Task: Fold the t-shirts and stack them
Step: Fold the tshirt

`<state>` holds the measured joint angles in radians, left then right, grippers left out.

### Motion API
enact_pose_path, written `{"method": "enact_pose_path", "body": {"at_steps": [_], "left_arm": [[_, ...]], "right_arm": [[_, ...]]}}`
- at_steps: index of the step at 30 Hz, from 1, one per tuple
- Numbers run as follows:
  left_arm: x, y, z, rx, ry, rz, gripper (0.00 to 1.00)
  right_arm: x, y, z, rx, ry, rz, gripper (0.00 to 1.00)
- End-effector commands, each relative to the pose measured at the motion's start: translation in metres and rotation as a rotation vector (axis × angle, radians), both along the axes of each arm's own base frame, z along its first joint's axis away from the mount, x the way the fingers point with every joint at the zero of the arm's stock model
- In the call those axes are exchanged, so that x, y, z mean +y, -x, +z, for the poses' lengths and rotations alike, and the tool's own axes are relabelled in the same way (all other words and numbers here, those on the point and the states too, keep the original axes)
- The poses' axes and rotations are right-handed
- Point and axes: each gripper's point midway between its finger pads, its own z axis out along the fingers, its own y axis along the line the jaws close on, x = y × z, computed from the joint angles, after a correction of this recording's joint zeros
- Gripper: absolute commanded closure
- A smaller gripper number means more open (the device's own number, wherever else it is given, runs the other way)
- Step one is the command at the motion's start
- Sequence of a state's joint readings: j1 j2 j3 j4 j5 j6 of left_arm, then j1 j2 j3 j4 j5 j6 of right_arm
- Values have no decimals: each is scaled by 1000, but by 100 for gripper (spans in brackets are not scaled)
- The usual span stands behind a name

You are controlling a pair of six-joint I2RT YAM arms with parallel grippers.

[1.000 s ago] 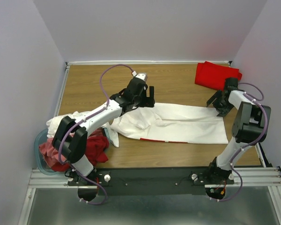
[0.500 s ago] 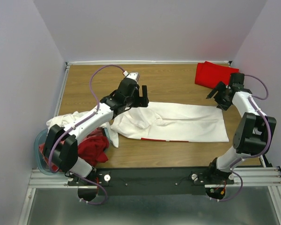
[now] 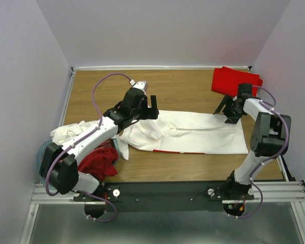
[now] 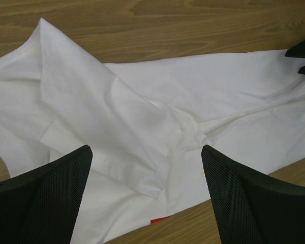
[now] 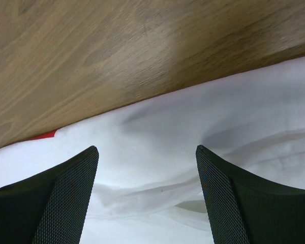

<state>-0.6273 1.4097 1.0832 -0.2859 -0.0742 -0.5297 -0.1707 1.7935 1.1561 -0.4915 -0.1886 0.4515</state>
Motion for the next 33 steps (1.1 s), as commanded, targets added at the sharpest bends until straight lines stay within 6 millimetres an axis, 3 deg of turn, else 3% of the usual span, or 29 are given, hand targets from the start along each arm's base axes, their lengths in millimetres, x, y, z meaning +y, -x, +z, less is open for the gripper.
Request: {"method": "enact_pose_path", "body": {"at_steps": [1, 11, 18, 28, 33], "left_arm": [[9, 10, 2, 11, 3, 6, 4], [23, 14, 8, -5, -4, 32, 4], [25, 14, 6, -4, -2, 32, 4], [31, 20, -3, 8, -7, 36, 4], [37, 23, -7, 12, -12, 46, 4]], "right_arm": [[6, 6, -2, 0, -1, 37, 16], [5, 36, -1, 51, 18, 15, 16], [6, 42, 19, 29, 32, 18, 16], [12, 62, 8, 96, 11, 30, 16], [13, 62, 17, 85, 6, 29, 16]]}}
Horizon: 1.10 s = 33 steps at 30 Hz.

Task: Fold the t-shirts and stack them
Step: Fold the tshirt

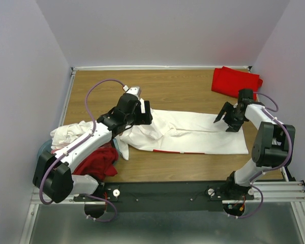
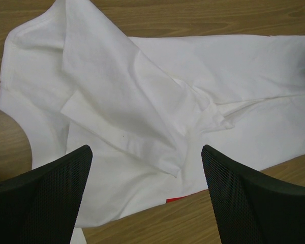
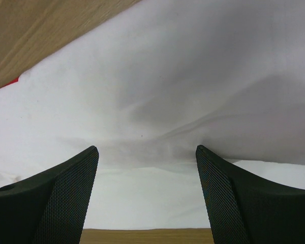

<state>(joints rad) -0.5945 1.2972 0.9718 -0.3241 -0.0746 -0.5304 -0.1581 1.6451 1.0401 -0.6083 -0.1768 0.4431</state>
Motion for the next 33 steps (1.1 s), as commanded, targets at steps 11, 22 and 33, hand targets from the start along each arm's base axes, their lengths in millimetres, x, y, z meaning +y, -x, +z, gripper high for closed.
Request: {"method": "enact_pose_path", "body": {"at_steps": [11, 22, 33], "left_arm": [[13, 5, 1, -14, 5, 21, 4], [18, 10, -2, -8, 0, 28, 4], [24, 9, -2, -13, -6, 40, 4]], "right_arm": [[5, 3, 38, -68, -11, -8, 15], [-31, -52, 40, -92, 142, -71, 15], [-44, -27, 5, 17, 219, -71, 15]]}}
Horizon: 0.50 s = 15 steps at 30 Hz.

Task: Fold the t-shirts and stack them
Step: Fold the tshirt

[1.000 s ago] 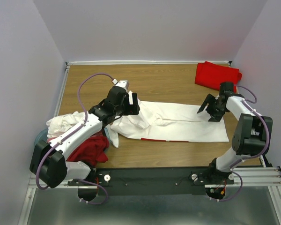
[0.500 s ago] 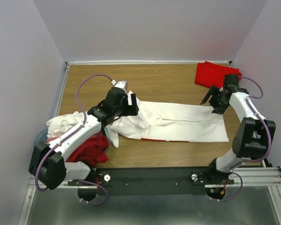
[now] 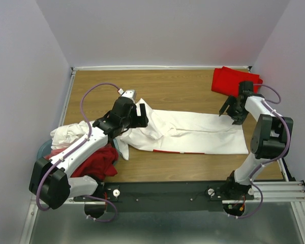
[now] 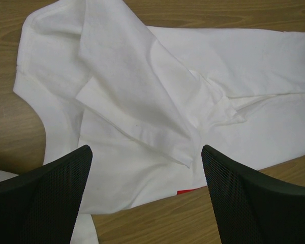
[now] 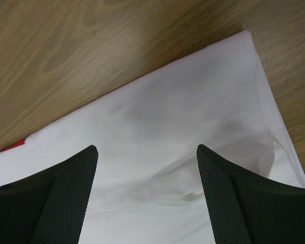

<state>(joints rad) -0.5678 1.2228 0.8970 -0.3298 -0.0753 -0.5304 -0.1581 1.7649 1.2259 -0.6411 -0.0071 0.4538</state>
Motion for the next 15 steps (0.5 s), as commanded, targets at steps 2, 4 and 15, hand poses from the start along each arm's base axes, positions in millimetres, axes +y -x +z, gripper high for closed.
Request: {"method": "enact_pose_path", "body": {"at_steps": [2, 4, 15], "left_arm": [[5, -3, 4, -17, -4, 11, 4], [5, -5, 4, -18, -10, 6, 4], [5, -9, 2, -16, -21, 1, 4]], "right_arm": [[-10, 25, -1, 29, 81, -5, 15], [-11, 35, -1, 34, 95, -6, 15], [-3, 73, -18, 93, 72, -32, 14]]}}
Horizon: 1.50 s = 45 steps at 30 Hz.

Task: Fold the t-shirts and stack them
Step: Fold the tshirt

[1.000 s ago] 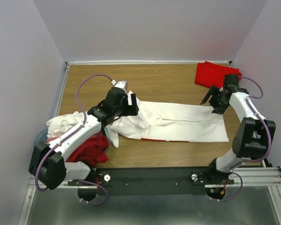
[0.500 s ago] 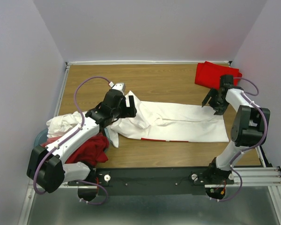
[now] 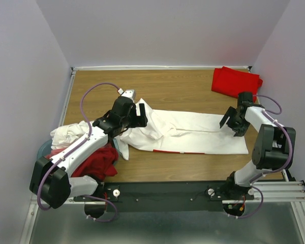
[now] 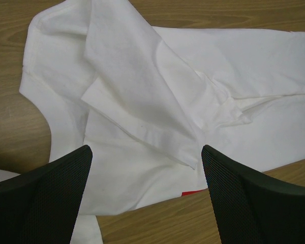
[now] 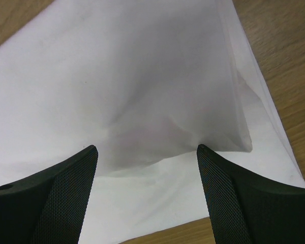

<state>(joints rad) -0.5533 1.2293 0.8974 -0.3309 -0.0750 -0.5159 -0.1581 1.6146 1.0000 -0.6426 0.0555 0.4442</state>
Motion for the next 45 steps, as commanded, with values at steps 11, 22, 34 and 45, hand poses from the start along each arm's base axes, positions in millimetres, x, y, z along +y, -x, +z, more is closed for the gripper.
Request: {"method": "enact_pose_path", "body": {"at_steps": [11, 22, 34, 45], "left_arm": [[-1, -8, 0, -9, -2, -6, 4], [6, -4, -23, 21, -35, 1, 4], [9, -28, -54, 18, -83, 41, 15], [20, -67, -81, 12, -104, 69, 37]], "right_arm": [[-17, -11, -18, 17, 86, -38, 14], [-35, -17, -45, 83, 145, -79, 14], [-30, -30, -14, -25, 91, -69, 14], [28, -23, 54, -250, -43, 17, 14]]}}
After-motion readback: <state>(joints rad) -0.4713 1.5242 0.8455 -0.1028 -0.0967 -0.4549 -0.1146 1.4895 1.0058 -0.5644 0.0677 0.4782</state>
